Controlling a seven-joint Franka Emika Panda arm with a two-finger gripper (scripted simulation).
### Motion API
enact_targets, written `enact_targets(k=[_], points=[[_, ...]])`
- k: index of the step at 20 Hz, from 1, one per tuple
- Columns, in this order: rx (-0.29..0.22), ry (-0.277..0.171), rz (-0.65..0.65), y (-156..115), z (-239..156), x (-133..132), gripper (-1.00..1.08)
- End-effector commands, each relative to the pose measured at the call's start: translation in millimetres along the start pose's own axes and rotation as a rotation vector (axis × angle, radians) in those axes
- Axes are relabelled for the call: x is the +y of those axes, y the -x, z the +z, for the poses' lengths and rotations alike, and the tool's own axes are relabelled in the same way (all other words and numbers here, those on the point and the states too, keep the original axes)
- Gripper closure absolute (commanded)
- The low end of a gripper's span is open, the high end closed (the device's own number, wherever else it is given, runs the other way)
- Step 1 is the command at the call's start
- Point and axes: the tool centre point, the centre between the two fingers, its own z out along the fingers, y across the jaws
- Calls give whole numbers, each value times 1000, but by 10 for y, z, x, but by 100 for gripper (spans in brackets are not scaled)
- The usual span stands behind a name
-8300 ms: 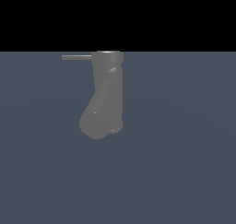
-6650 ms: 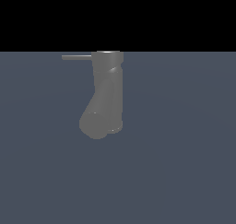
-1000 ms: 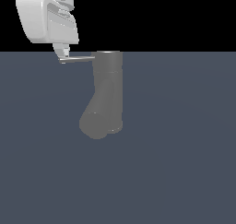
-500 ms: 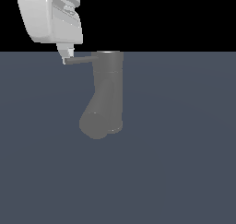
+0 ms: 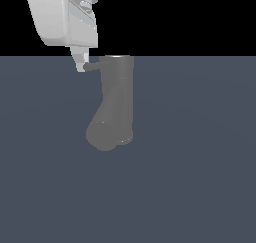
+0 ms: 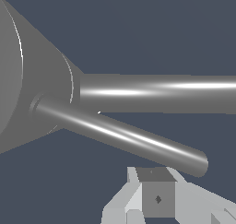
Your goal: Turn on the faucet by rotating a designated handle.
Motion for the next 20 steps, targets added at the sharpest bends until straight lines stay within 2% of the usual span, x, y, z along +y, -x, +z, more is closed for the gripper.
enact_targets(k=[1, 3, 4, 20], points=[[2, 5, 16, -156, -3, 83, 108], [2, 6, 16, -184, -3, 110, 108], [2, 1, 1, -82, 0, 77, 108], [2, 5, 14, -1059, -5, 70, 108]])
